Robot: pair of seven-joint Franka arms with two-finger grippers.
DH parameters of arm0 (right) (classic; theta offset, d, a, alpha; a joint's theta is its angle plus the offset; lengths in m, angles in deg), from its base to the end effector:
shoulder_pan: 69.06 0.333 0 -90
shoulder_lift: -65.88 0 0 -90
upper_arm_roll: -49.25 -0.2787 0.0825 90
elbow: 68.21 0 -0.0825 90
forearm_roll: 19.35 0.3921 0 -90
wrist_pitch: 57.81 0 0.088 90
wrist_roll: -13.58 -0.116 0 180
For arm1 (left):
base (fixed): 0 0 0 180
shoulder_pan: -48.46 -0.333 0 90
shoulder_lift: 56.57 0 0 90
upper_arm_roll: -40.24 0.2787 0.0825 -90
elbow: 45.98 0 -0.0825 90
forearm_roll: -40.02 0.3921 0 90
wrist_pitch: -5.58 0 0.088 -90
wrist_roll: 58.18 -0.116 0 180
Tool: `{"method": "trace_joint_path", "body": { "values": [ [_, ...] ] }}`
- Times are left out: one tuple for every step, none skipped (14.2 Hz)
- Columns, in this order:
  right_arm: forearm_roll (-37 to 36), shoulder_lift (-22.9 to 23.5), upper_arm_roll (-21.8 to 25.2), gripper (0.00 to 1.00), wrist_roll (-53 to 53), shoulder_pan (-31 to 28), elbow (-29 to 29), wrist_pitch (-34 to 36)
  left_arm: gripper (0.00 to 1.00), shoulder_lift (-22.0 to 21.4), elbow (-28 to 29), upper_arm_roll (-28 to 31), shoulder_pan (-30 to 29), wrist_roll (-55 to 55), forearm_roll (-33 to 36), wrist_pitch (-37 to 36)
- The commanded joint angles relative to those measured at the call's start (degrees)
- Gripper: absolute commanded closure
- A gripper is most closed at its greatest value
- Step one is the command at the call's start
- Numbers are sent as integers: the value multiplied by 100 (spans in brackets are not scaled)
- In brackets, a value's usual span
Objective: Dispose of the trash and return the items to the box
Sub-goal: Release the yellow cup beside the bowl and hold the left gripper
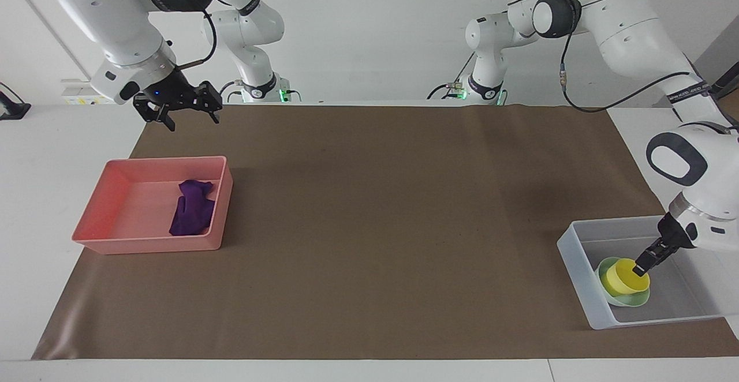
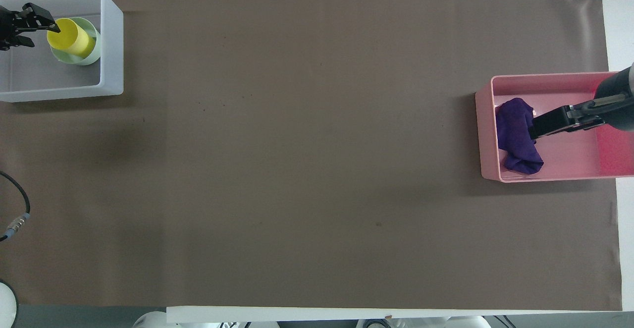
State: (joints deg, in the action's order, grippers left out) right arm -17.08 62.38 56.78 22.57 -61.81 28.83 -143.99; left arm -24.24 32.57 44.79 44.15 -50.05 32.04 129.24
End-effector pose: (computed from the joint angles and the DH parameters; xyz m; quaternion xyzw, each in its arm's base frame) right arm 0.5343 0.0006 0.5479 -0.9947 -0.0762 0.0623 0.0289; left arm 0.7199 0.0949 0.3692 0.9782 0.1697 0.1124 0.0408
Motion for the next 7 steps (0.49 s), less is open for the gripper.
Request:
{"method": "trace_joint_path", "body": {
  "values": [
    [64,-142,3,0,41,-13,139,22,0,-646,108,64,350,-48,417,-717],
    [64,-142,3,0,41,-13,139,22,0,-1022,239,47,465,-118,524,-1400],
    [73,-142,3,0,49,-13,139,22,0,-1505,501,20,484,-284,525,-2033],
    [64,-142,3,0,49,-4,139,22,0,-2093,1035,12,588,-486,516,-2300],
    [64,-142,3,0,49,-4,139,22,0,-2873,1832,29,807,-488,516,-2207],
    [64,-168,3,0,41,-13,131,22,0,-3394,2388,46,1000,-505,569,-2215],
    [64,-194,3,0,41,-48,131,22,0,-3773,2637,29,1124,-540,743,-2302]
  ]
}}
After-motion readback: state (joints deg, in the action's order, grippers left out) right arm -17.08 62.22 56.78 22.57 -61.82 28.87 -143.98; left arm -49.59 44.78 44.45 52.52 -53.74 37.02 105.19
